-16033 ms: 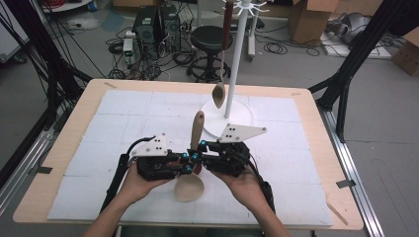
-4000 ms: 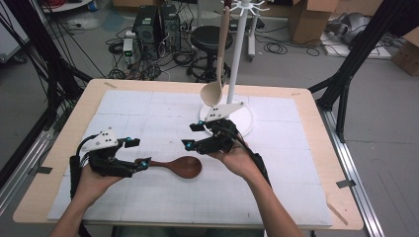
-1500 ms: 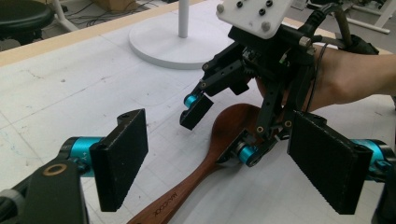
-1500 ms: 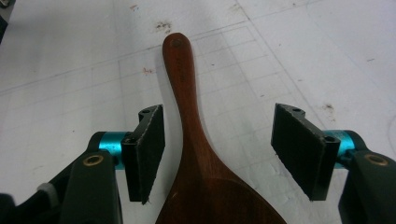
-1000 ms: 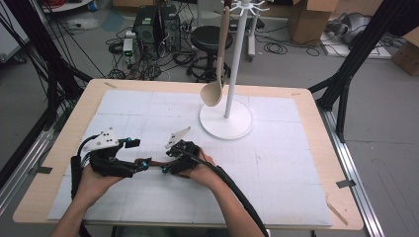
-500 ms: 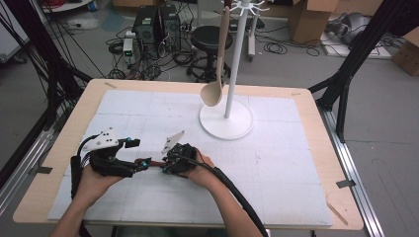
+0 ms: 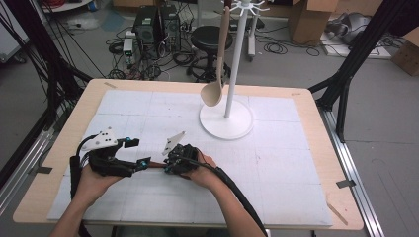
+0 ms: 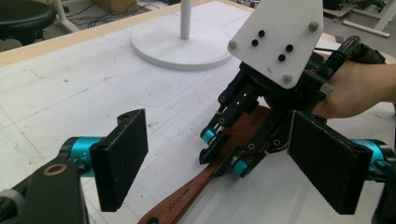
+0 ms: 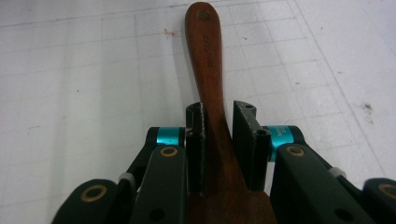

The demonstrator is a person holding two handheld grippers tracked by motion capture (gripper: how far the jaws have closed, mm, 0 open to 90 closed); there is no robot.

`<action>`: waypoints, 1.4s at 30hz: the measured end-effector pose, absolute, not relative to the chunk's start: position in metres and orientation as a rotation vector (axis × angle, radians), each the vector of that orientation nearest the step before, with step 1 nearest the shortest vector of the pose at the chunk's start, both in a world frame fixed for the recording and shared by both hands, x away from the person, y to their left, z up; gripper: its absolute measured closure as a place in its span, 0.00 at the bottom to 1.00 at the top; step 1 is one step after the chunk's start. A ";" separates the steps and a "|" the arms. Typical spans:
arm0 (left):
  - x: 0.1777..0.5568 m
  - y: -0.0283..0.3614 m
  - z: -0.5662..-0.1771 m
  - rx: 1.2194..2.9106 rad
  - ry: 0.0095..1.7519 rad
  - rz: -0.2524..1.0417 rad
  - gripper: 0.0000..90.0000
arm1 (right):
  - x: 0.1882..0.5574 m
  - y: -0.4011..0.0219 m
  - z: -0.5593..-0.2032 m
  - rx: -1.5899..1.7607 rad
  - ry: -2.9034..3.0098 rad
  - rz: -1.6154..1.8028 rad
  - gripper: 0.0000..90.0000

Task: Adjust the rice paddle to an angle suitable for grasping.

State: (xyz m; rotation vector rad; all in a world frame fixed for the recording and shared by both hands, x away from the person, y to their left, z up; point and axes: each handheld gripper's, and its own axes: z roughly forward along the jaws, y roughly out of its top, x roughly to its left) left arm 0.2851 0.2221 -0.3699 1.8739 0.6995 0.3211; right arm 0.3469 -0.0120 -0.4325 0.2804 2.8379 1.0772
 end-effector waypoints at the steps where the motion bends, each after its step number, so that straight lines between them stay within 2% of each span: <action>1: 0.285 0.222 -0.370 1.873 0.699 0.321 0.23 | 0.347 -0.013 -0.432 0.281 2.841 1.079 0.84; 7: 0.286 0.222 -0.370 1.874 0.699 0.319 0.23 | 0.349 -0.012 -0.434 0.306 2.835 1.091 0.83; 9: 0.286 0.222 -0.370 1.872 0.699 0.318 0.23 | 0.350 -0.010 -0.437 0.312 2.841 1.089 0.76; 11: 0.286 0.222 -0.370 1.872 0.699 0.318 0.23 | 0.352 -0.009 -0.438 0.331 2.839 1.100 0.75; 12: 0.286 0.222 -0.370 1.873 0.700 0.319 0.23 | 0.352 -0.009 -0.438 0.331 2.843 1.103 0.76; 14: 0.286 0.222 -0.370 1.875 0.697 0.320 0.23 | 0.352 -0.009 -0.438 0.326 2.852 1.106 0.84; 42: 0.286 0.220 -0.371 1.881 0.695 0.314 0.24 | 0.337 -0.046 -0.428 0.427 2.801 1.158 0.86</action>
